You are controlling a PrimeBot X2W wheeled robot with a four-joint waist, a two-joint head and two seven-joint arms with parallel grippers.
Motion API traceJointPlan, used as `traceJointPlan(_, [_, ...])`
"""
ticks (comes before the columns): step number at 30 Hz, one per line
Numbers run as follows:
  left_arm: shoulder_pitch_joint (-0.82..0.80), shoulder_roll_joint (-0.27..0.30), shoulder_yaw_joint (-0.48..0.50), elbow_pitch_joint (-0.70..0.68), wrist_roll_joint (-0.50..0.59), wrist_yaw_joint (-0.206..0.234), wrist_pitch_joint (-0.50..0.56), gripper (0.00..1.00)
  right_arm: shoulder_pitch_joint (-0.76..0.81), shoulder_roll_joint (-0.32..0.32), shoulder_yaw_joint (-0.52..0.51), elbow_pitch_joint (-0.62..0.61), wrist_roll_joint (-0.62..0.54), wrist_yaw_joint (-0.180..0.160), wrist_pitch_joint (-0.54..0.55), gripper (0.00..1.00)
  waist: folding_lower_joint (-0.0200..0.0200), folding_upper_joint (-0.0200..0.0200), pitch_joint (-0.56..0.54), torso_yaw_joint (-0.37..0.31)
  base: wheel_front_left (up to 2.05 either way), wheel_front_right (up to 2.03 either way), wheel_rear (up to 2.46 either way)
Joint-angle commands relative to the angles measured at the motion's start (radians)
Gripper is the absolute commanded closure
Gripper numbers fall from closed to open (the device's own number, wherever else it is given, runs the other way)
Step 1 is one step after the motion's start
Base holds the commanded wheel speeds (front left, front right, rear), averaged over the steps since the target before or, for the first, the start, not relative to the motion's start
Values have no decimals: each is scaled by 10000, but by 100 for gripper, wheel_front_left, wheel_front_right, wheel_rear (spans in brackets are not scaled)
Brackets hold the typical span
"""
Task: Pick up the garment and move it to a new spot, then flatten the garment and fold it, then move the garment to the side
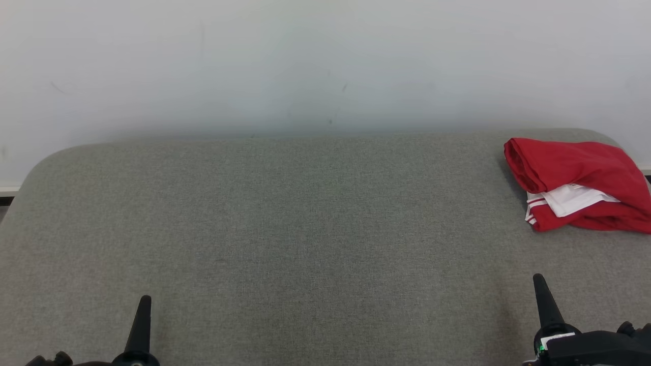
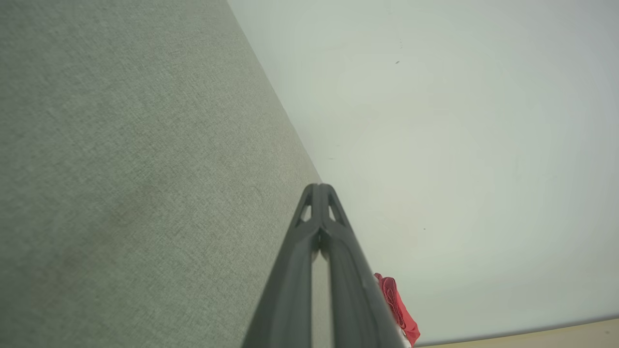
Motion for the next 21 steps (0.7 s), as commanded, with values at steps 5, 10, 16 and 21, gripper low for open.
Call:
traceJointPlan(5, [-308, 2, 52, -15, -667, 3, 182, 100, -235, 6, -75, -19, 651, -13, 160, 100, -1, -1, 31, -29, 0, 0, 0])
traceJointPlan(10, [-381, -4, 63, 20, -1104, 4, 301, 100, -312, 11, -103, 8, 1109, -13, 259, 100, -1, -1, 57, -53, 0, 0, 0])
traceJointPlan(16, [-452, -12, 77, 63, -1637, 4, 443, 100, -382, 18, -134, 47, 1619, -14, 376, 100, -1, -1, 90, -83, 0, 0, 0])
traceJointPlan(21, [-532, -20, 87, 91, -2032, 5, 543, 100, -450, 23, -159, 71, 2022, -15, 469, 100, -1, -1, 117, -108, 0, 0, 0])
